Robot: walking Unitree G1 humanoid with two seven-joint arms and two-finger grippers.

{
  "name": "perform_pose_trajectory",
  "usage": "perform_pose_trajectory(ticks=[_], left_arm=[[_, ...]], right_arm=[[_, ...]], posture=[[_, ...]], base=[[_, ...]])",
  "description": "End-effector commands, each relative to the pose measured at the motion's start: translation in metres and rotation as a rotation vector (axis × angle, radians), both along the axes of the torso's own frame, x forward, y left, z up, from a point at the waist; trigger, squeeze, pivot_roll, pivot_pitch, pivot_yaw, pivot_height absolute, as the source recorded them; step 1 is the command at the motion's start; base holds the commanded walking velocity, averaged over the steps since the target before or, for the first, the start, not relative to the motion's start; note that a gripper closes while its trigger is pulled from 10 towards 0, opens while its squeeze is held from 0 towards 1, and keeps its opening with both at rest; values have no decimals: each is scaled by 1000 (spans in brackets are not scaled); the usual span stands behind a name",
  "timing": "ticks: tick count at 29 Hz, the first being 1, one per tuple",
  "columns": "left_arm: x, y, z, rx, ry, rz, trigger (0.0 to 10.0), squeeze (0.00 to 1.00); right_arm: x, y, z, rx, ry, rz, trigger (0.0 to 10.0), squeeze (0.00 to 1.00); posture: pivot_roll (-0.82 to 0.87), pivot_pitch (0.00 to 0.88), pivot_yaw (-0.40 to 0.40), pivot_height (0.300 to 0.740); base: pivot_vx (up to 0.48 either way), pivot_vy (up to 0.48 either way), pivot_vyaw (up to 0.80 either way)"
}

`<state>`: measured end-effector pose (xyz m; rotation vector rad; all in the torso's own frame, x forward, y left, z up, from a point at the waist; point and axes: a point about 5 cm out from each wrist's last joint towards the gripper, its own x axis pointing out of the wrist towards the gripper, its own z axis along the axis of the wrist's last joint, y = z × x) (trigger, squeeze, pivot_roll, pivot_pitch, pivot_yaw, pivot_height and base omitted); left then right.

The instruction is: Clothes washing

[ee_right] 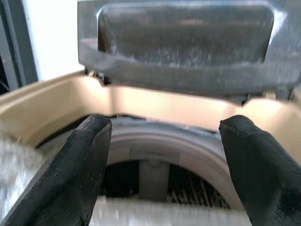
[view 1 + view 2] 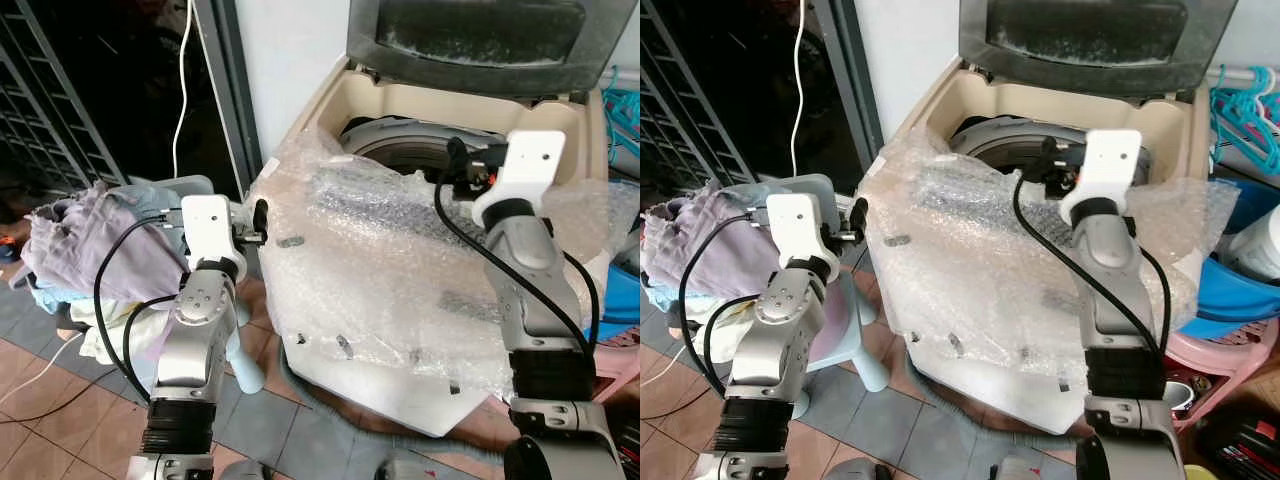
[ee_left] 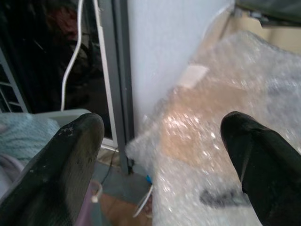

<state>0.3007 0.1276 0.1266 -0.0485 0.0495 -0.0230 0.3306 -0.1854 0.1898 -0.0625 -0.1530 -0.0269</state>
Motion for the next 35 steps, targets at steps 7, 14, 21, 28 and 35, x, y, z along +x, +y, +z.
perform_pose_trajectory(ticks=[7,14,21,28,35], left_arm=[[-8,2,-8,15,41,-22,10000,0],[-3,-2,-4,27,32,-52,10000,0],[-15,7,-3,21,39,-15,10000,0],[-25,5,-1,41,50,-26,10000,0],[-26,-3,17,38,-10,-26,10000,0]], right_arm=[[-5,20,9,3,-46,87,10000,0],[-13,14,3,-35,-18,96,10000,0],[-22,18,-11,-37,20,130,10000,0],[-21,25,-11,-23,14,110,10000,0],[-9,41,9,-80,-53,151,10000,0]], posture=[[-110,0,88,740],[-113,0,85,740],[-52,0,89,740],[-22,0,71,740],[7,29,46,740]], base=[[0,0,0],[0,0,0],[0,0,0],[0,281,0],[0,480,0]])
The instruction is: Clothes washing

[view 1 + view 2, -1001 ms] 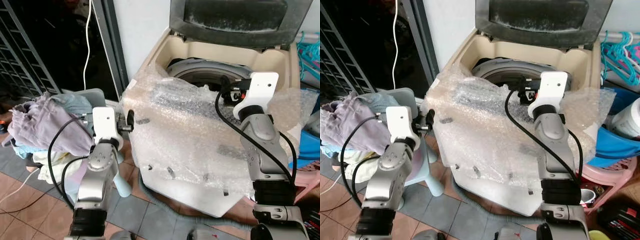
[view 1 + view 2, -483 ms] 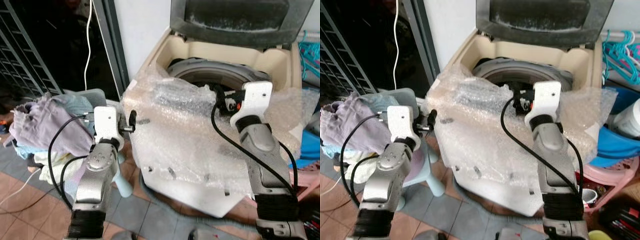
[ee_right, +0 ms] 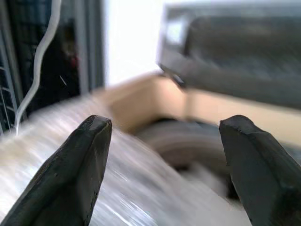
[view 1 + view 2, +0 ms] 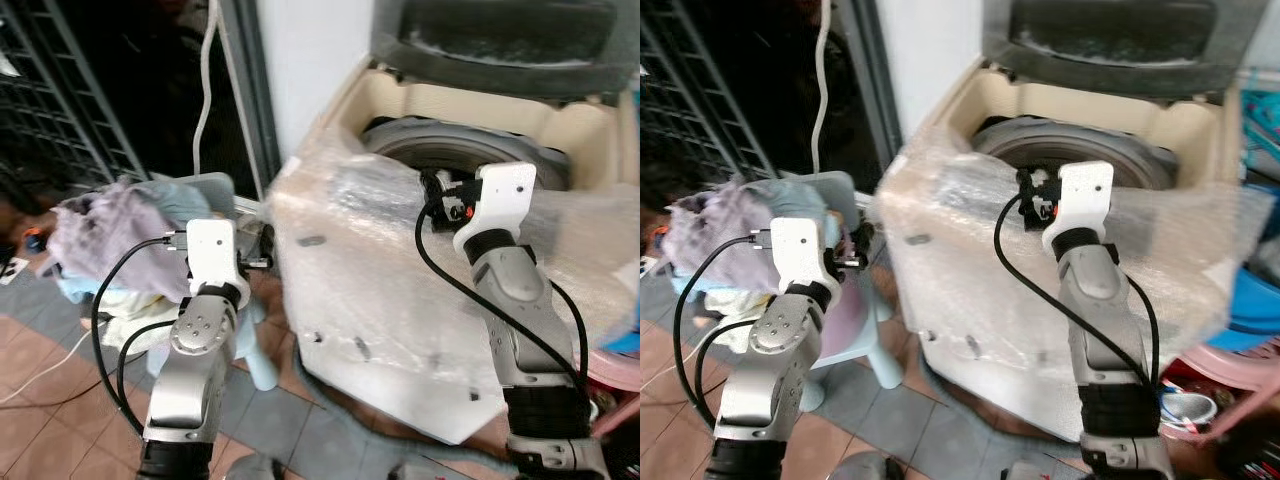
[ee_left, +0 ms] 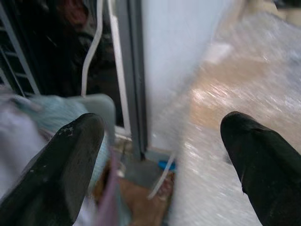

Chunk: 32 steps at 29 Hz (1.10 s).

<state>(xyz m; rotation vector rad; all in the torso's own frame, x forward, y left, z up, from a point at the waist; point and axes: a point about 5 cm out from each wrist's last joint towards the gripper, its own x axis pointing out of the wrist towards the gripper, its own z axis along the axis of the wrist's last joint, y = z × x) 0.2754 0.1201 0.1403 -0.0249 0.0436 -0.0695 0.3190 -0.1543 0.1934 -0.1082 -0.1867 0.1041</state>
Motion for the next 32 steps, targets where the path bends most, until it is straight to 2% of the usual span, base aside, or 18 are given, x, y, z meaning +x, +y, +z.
perform_pose_trajectory(ticks=[1,5,8,10,13,17,19,22,24,26,28,30,32], left_arm=[[-1,5,3,10,-1,23,10000,0],[-5,13,-5,9,24,76,10000,0],[-5,12,-6,8,28,73,10000,0],[-1,7,-6,16,26,61,10000,0],[2,5,-6,12,32,60,10000,0],[5,4,-6,17,19,70,10000,0],[5,5,-6,14,19,77,10000,0],[2,6,-7,36,4,79,10000,0],[0,8,-8,26,9,84,10000,0],[0,10,-8,41,13,93,10000,0],[-1,11,-7,53,-6,98,10000,0],[-2,15,-5,55,-21,105,10000,0],[-2,18,-2,39,-37,110,10000,0]], right_arm=[[5,10,8,-59,-45,-6,10000,0],[9,17,10,-127,-62,30,10000,0],[8,17,12,-103,-50,33,10000,0],[6,9,9,-116,-54,-31,10000,0],[3,10,4,-46,-18,41,10000,0],[-5,14,6,-38,-57,105,10000,0],[-6,12,6,-43,-63,92,10000,0],[-6,11,1,-21,-37,78,10000,0],[-6,13,-7,-52,-7,69,10000,0],[-6,15,-13,-39,13,63,10000,0],[-8,19,-21,30,60,94,10000,0],[-12,27,-27,-28,75,136,10000,0],[-16,31,-30,-30,94,192,10000,0]], posture=[[7,29,46,740],[-11,11,55,740],[-15,3,59,740],[-18,2,62,740],[-35,6,68,740],[-39,10,76,740],[-38,10,76,740],[-26,6,73,740],[-21,5,74,740],[-21,5,74,740],[-12,1,70,740],[-9,4,80,740],[-15,7,87,740]], base=[[0,480,0],[0,480,0],[0,480,0],[0,480,0],[0,480,0],[0,480,0],[0,480,0],[0,480,0],[0,480,0],[0,0,0],[0,0,0],[0,0,0],[0,0,0]])
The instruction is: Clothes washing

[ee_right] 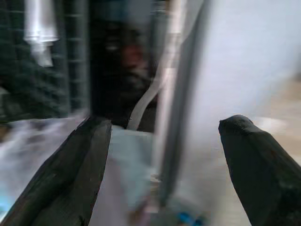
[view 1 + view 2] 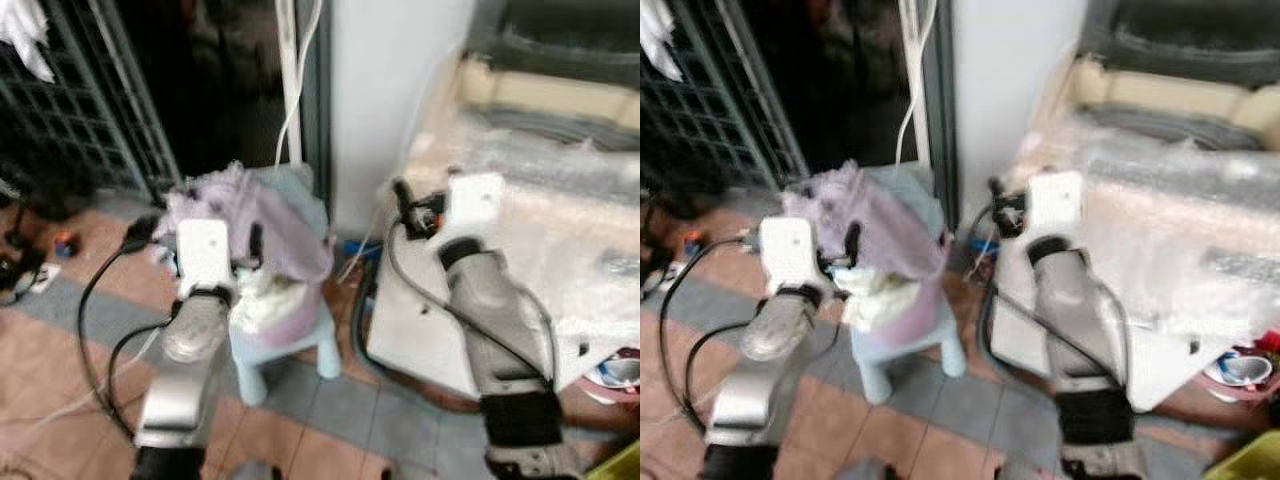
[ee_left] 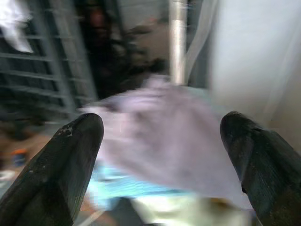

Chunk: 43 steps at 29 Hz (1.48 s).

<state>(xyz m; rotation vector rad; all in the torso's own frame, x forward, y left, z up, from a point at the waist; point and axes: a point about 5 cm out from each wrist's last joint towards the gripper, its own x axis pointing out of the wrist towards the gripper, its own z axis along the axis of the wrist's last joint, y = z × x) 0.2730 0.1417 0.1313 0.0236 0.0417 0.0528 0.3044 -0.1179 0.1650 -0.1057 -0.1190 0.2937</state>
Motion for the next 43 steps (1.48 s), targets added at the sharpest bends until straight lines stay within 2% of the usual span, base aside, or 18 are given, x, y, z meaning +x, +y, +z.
perform_pose_trajectory(ticks=[1,8,13,19,24,31,36,43], left_arm=[[0,0,8,-21,-44,8,10000,0],[5,8,7,-26,-39,27,10000,0],[9,9,8,-24,-45,30,10000,0],[8,9,8,-25,-43,24,10000,0],[8,10,10,-14,-47,10,10000,0],[1,9,3,-9,-19,-2,10000,0],[0,6,2,-13,-14,-8,10000,0],[0,3,0,-17,2,-17,10000,0]], right_arm=[[-3,-5,-1,-25,-3,10,10000,0],[-8,-6,-4,-9,7,-9,10000,0],[-7,-3,-8,-1,36,30,10000,0],[-3,1,-10,-46,63,56,10000,0],[-4,3,-13,-100,82,86,10000,0],[-14,8,-34,-156,156,133,10000,0],[-16,6,-39,-147,186,112,10000,0],[-17,-2,-61,-187,298,101,10000,0]], posture=[[-18,8,90,740],[-25,11,98,740],[-23,19,96,740],[-14,26,91,740],[-10,46,94,740],[-4,61,93,740],[-4,60,92,740],[1,51,85,740]], base=[[0,0,0],[0,0,711],[0,0,739],[0,0,148],[400,0,0],[408,0,156],[409,0,349],[406,0,0]])
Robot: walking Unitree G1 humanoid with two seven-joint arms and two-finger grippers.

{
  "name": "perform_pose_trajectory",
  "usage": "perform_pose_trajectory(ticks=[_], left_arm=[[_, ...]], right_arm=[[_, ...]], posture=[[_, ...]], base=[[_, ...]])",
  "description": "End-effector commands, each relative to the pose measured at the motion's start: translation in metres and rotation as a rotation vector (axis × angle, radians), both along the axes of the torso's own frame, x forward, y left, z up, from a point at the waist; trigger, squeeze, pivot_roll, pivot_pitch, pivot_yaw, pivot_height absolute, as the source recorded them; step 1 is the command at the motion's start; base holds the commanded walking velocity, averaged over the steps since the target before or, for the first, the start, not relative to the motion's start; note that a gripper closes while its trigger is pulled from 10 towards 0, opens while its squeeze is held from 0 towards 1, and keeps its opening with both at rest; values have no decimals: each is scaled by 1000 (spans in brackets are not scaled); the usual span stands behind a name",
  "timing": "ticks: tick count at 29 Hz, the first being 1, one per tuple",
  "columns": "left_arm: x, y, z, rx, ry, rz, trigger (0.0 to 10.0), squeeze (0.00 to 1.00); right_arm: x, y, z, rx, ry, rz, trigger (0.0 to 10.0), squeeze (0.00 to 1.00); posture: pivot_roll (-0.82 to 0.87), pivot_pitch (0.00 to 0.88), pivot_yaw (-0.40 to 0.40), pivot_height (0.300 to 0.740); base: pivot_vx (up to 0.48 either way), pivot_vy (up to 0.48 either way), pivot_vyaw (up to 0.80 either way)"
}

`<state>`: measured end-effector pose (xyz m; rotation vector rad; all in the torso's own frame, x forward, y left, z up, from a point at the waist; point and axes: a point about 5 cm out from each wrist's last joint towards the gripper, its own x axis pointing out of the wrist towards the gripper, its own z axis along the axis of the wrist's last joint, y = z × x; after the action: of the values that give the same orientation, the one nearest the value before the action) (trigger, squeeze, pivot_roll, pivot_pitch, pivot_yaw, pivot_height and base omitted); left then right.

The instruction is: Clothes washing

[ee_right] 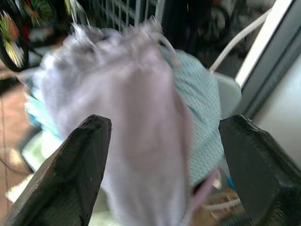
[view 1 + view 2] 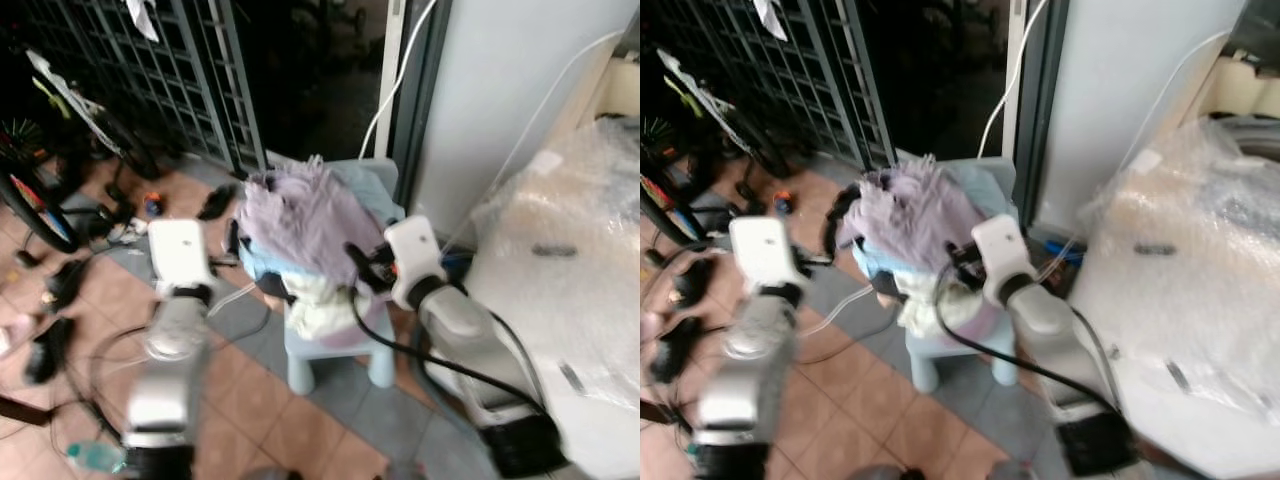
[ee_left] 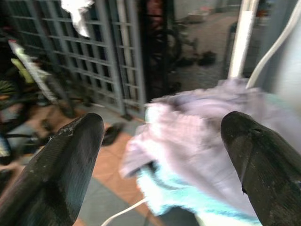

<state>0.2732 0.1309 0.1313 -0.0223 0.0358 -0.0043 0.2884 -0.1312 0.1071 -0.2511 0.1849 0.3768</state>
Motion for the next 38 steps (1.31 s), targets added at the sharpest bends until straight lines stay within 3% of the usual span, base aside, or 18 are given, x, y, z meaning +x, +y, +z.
perform_pose_trajectory(ticks=[1,13,16,19,21,26,38], left_arm=[[0,14,0,29,9,38,10000,0],[1,18,0,30,21,71,10000,0],[-4,16,-7,49,71,54,10000,0],[-20,20,-21,77,152,11,10000,0],[-38,31,-33,103,219,15,10000,0],[-49,37,-35,112,237,32,10000,0],[-39,23,-28,105,202,14,10000,0]], right_arm=[[-2,12,-4,10,30,38,10000,0],[-4,14,-28,-68,172,80,10000,0],[-1,13,-32,-90,192,68,10000,0],[2,16,-33,-94,200,75,10000,0],[7,21,-33,-77,198,84,0,0],[13,24,-35,-75,211,68,0,0],[12,4,-43,-99,260,-16,0,0]], posture=[[1,51,85,740],[18,49,75,740],[27,49,73,740],[37,56,68,740],[50,63,62,740],[70,67,45,740],[39,63,35,740]], base=[[405,0,0],[349,243,0],[0,0,0],[0,0,0],[0,0,0],[0,0,0],[0,0,0]])
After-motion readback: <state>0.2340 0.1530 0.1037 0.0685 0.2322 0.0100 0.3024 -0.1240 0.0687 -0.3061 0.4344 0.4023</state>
